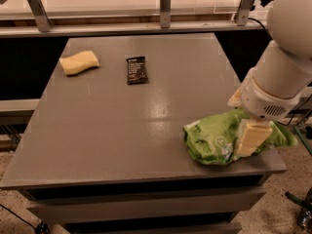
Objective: Pick green rice chip bag
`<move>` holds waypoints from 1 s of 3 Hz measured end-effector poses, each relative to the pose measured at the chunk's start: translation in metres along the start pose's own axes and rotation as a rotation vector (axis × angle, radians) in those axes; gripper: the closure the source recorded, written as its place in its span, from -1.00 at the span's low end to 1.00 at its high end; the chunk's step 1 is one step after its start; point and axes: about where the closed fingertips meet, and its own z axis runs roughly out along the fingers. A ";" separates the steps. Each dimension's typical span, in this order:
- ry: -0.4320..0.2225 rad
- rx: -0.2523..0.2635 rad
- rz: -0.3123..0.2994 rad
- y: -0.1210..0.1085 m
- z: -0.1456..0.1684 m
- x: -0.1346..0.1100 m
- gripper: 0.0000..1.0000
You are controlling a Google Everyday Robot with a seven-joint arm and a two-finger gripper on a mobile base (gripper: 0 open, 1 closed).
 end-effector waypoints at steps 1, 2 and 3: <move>-0.049 -0.028 -0.007 0.003 0.016 -0.008 0.28; -0.058 -0.034 -0.005 0.004 0.016 -0.008 0.73; -0.058 -0.034 -0.004 0.003 0.015 -0.009 1.00</move>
Offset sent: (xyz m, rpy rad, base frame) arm 0.0024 0.0166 -0.0239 0.1683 0.0702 -0.0186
